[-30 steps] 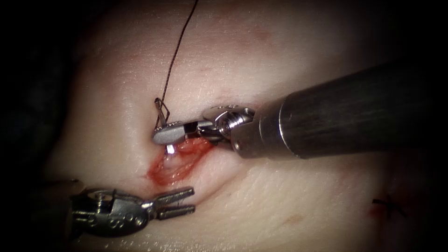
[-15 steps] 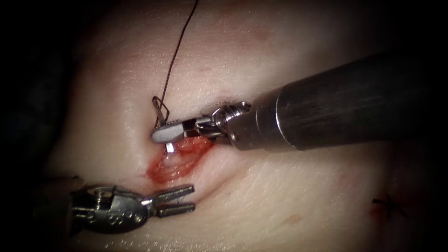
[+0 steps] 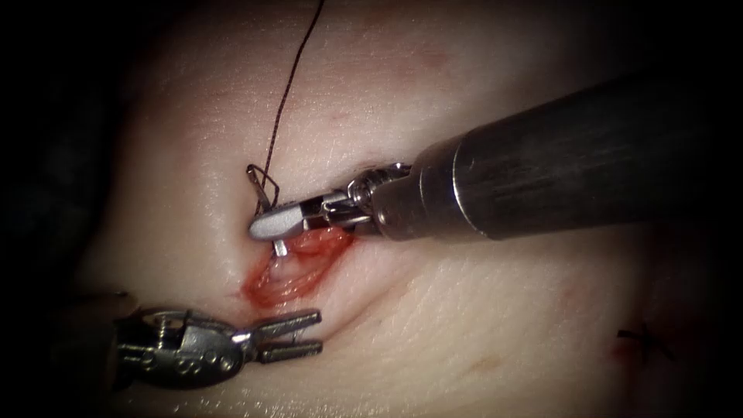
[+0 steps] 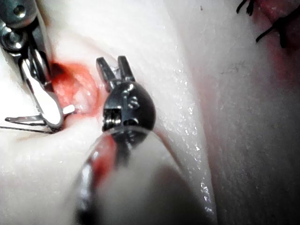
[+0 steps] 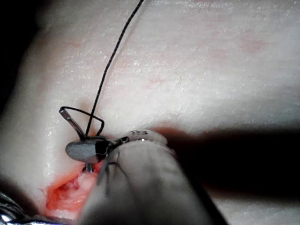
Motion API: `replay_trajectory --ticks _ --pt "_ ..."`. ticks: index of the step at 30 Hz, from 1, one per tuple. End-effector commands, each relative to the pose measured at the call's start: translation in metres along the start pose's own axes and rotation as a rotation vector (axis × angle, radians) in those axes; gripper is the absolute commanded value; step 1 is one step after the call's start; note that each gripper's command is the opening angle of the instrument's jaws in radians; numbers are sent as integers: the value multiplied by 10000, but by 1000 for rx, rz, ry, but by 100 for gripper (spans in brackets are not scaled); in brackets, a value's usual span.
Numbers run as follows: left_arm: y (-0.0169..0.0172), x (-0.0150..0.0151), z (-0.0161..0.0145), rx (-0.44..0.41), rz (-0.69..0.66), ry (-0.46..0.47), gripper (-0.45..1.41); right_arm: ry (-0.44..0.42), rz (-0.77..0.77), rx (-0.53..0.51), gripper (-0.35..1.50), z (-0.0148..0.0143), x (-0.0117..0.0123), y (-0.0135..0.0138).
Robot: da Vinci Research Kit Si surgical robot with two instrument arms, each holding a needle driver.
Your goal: Wound Closure
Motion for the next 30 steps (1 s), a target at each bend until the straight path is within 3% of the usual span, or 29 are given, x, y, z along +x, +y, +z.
replay_trajectory --ticks 1,12,30 --pt "8 -3 8 -2 -2 1 10 -1 9 6 -35 7 -4 6" --pt "7 -5 9 -2 -2 0 10 -2 46 57 -35 11 -5 1" --pt "3 -6 9 6 -5 3 2 -60 81 93 -35 29 -31 0"
